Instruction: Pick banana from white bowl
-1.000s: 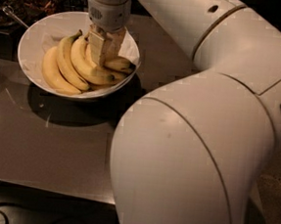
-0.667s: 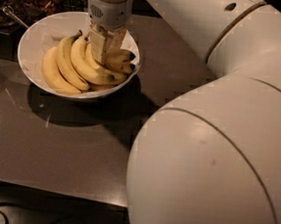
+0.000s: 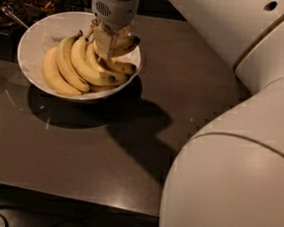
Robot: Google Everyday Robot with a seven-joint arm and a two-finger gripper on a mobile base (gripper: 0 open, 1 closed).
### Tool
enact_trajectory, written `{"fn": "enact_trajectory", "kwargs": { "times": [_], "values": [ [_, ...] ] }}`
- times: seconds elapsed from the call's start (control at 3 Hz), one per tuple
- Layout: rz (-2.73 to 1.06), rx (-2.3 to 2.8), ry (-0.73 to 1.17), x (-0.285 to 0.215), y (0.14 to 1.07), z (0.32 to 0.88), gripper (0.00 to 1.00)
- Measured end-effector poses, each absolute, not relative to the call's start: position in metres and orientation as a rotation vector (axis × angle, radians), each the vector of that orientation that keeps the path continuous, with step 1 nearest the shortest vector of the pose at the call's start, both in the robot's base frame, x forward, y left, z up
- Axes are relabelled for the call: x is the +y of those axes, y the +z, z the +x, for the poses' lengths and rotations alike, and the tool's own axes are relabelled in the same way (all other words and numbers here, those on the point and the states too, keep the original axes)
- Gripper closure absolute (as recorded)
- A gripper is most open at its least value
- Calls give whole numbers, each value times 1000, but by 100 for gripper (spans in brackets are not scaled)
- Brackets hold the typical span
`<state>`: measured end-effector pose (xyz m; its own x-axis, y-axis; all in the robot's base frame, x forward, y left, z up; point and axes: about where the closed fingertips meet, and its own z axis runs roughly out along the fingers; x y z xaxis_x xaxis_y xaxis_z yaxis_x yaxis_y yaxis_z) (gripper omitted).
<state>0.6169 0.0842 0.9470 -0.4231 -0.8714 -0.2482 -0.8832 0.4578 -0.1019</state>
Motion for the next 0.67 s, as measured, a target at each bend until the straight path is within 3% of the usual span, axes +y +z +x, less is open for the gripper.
{"fn": "enact_trajectory", "kwargs": {
  "times": [0.67],
  "values": [
    [-1506, 2387, 124, 85, 958, 611, 100]
  ]
}}
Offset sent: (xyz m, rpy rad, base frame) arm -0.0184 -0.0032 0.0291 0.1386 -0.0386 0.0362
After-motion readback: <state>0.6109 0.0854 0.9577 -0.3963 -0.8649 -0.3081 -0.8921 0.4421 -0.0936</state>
